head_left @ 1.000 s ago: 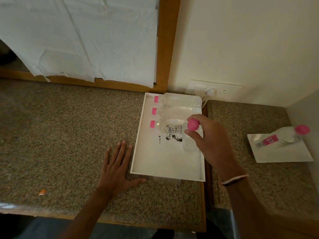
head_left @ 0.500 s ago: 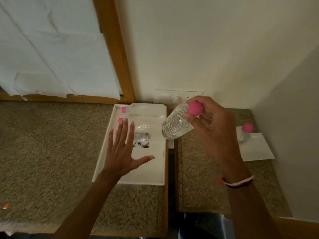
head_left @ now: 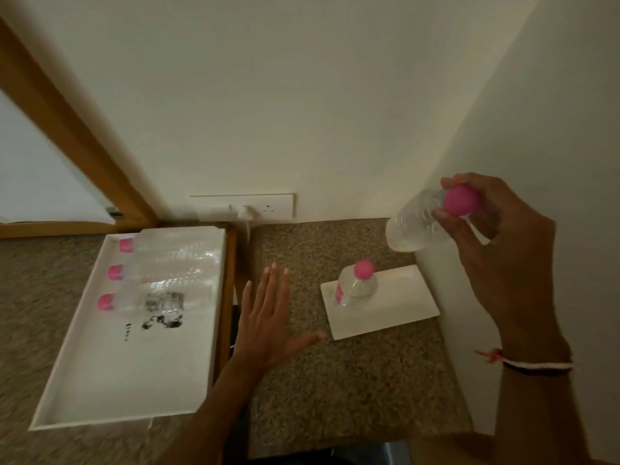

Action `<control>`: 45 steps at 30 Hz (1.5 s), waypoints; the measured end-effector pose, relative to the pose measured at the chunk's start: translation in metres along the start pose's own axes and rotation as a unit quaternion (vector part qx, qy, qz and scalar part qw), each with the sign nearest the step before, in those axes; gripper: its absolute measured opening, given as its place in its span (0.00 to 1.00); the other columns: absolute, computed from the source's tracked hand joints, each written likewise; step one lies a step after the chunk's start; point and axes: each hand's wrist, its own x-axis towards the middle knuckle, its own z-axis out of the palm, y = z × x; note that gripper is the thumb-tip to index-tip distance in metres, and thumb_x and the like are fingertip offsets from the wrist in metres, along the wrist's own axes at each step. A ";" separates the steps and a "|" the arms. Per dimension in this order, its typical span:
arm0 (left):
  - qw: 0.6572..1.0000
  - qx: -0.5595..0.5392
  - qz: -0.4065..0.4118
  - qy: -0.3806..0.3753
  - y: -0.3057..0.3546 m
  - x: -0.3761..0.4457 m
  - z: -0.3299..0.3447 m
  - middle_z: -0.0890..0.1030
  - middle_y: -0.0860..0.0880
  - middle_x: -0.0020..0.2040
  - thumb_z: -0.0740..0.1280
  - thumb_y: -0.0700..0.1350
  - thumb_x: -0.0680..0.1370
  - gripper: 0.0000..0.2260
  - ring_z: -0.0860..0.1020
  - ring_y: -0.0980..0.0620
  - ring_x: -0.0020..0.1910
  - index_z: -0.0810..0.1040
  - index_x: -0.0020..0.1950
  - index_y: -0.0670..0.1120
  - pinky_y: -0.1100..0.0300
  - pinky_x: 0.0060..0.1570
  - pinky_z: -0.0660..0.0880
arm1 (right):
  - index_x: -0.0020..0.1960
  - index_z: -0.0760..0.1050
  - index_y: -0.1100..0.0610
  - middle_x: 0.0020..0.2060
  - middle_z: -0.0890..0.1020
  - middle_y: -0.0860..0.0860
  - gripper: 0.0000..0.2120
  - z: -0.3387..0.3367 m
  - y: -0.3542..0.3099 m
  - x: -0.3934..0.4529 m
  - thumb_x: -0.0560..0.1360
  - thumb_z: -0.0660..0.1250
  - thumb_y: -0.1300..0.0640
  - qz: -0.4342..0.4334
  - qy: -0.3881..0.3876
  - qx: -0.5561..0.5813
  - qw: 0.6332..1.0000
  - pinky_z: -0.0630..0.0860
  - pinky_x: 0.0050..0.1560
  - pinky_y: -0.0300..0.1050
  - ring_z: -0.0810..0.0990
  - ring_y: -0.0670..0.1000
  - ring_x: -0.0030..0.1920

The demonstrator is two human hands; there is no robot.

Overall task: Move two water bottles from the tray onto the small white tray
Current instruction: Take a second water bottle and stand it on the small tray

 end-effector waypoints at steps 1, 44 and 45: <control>1.000 -0.003 -0.002 -0.008 0.004 0.001 0.007 0.43 0.43 0.84 0.50 0.84 0.65 0.59 0.43 0.44 0.83 0.43 0.83 0.46 0.36 0.81 0.46 | 0.60 0.77 0.49 0.53 0.82 0.38 0.15 -0.001 0.016 0.000 0.74 0.72 0.55 0.012 -0.013 -0.009 1.000 0.76 0.58 0.31 0.80 0.35 0.56; 0.930 -0.322 -0.173 -0.046 0.067 0.012 0.039 0.80 0.47 0.57 0.64 0.41 0.82 0.18 0.81 0.44 0.59 0.69 0.72 0.43 0.46 0.59 0.80 | 0.69 0.70 0.61 0.62 0.78 0.60 0.26 0.038 0.187 -0.078 0.71 0.65 0.70 0.310 -0.209 -0.135 0.917 0.73 0.64 0.53 0.76 0.61 0.63; 0.920 -0.339 -0.189 -0.056 0.071 0.015 0.039 0.80 0.48 0.53 0.64 0.40 0.82 0.17 0.82 0.45 0.54 0.70 0.70 0.44 0.49 0.53 0.81 | 0.69 0.69 0.61 0.62 0.77 0.61 0.26 0.041 0.188 -0.078 0.72 0.65 0.70 0.312 -0.211 -0.142 0.915 0.72 0.65 0.52 0.75 0.61 0.64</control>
